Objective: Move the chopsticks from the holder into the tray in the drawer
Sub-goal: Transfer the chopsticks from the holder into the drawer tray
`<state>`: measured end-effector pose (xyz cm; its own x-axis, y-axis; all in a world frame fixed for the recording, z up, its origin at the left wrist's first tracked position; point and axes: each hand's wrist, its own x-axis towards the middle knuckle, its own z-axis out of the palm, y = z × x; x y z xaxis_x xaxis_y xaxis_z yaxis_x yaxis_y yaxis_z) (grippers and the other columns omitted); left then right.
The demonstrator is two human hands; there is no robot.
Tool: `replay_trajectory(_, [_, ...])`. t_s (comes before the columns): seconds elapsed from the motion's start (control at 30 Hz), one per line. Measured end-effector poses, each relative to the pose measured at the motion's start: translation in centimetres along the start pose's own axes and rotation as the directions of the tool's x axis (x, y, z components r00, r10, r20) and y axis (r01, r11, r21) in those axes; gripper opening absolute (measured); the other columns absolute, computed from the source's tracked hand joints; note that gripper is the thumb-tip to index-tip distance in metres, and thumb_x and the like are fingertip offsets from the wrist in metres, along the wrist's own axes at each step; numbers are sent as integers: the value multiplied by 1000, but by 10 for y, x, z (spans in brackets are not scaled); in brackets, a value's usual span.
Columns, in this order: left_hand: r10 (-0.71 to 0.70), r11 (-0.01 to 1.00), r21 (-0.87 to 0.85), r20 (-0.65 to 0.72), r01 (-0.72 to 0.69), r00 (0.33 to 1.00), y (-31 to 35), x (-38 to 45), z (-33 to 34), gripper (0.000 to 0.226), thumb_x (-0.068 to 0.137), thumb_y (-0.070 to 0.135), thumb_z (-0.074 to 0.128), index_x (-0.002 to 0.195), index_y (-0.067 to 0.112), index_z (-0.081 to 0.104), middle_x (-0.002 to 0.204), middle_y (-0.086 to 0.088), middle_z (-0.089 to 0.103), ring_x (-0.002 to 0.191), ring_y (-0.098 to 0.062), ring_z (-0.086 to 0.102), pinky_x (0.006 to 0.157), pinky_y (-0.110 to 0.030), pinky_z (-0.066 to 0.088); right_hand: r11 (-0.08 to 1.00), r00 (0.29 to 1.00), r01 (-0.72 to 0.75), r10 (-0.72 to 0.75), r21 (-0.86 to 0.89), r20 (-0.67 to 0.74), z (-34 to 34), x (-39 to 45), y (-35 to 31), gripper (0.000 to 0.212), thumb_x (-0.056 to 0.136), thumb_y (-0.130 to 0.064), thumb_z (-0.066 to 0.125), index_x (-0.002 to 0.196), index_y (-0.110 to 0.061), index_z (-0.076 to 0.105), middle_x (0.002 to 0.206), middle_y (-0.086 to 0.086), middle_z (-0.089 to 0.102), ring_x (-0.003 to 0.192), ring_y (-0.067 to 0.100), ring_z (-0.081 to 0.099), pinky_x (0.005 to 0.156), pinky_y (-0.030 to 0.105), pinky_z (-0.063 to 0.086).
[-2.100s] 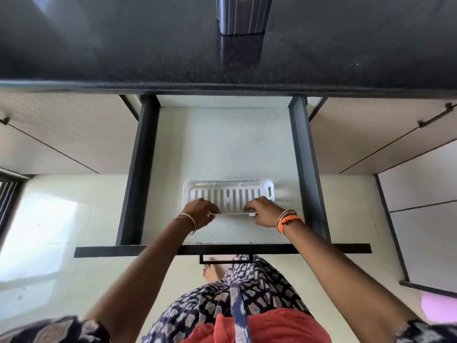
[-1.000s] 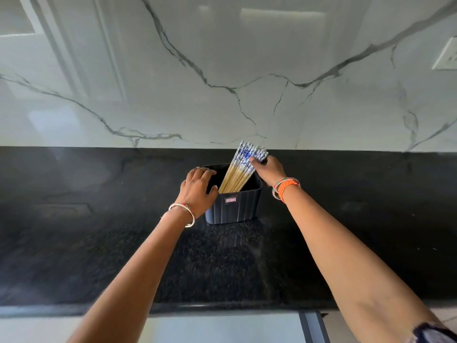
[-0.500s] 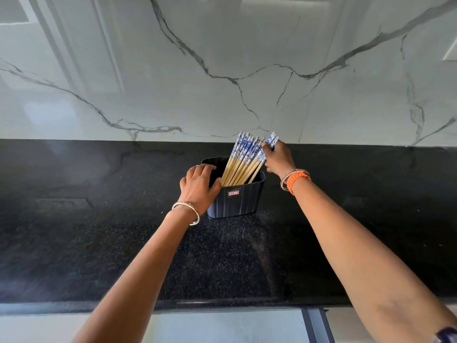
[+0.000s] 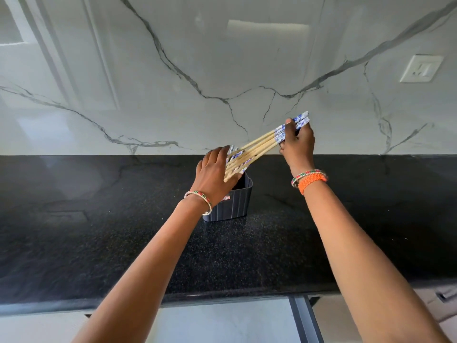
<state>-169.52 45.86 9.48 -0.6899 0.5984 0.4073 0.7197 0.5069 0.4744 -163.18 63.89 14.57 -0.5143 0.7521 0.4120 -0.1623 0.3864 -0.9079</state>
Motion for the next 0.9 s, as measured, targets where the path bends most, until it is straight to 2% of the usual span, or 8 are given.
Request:
replay_trajectory(0.13, [59, 978, 203, -17, -54, 998, 17, -20, -14, 55, 85, 40, 55, 133, 20, 38, 130, -6, 55, 117, -29, 52, 97, -41, 40, 928, 989, -146, 134, 344, 60, -9, -60, -18, 23, 100, -23, 44, 77, -18, 42, 62, 2, 39, 37, 1, 38, 36, 14, 32])
replay_trajectory(0.3, [18, 946, 323, 13, -21, 1000, 10, -86, -21, 24, 87, 41, 51, 93, 21, 62, 80, -11, 69, 73, -37, 64, 57, -31, 35, 853, 927, -374, 354, 364, 123, -20, -141, -15, 19, 99, -24, 47, 82, -15, 44, 70, 4, 49, 48, 5, 51, 36, 18, 37])
replay_trajectory(0.4, [-33, 923, 385, 79, 0, 996, 3, -142, -16, 26, 85, 39, 51, 80, 20, 66, 76, -11, 69, 69, -37, 64, 55, -30, 35, 896, 934, -352, 357, -272, -31, -35, -191, 5, 38, 92, -31, 55, 115, -5, 40, 119, 17, 54, 109, 28, 56, 81, 39, 52])
replay_trajectory(0.5, [-79, 901, 434, 202, -17, 976, 3, -197, -4, 25, 83, 34, 52, 75, 15, 67, 79, -14, 71, 72, -40, 66, 57, -30, 36, 527, 986, 164, -74, -834, 147, -50, -259, 18, 71, 84, -42, 52, 138, -3, 29, 137, 16, 46, 128, 32, 42, 107, 47, 26])
replay_trajectory(0.57, [-111, 900, 435, 288, -27, 951, 6, -235, 4, 21, 77, 28, 52, 74, 14, 67, 80, -15, 71, 75, -41, 67, 58, -30, 37, 455, 820, 528, -56, -717, 569, -56, -309, 22, 49, 90, -49, 44, 120, -10, 50, 109, 12, 66, 103, 33, 59, 94, 45, 37])
replay_trajectory(0.63, [-109, 907, 415, 399, -73, 910, 11, -276, 14, 20, 73, 25, 51, 73, 12, 66, 81, -16, 71, 75, -41, 67, 57, -30, 38, 527, 622, 647, 54, -551, 781, -66, -354, 32, 41, 97, -48, 37, 99, -12, 56, 90, 14, 71, 82, 38, 65, 65, 38, 38])
replay_trajectory(0.77, [-141, 957, 285, 636, -61, 759, 5, -361, 28, 18, 77, 29, 52, 81, 16, 64, 87, -14, 71, 85, -38, 66, 64, -33, 46, 619, 362, 674, 198, -403, 911, -98, -413, 56, 37, 100, -42, 31, 95, -11, 51, 84, 17, 71, 75, 41, 65, 58, 37, 35])
replay_trajectory(0.9, [-286, 957, 217, 626, 190, 725, -46, -429, 18, 37, 78, 21, 62, 114, 15, 56, 122, -11, 58, 116, -32, 51, 92, -39, 44, 570, 288, 725, 257, -385, 922, -125, -450, 80, 40, 100, -45, 30, 95, -10, 49, 83, 15, 70, 75, 38, 66, 57, 35, 35])
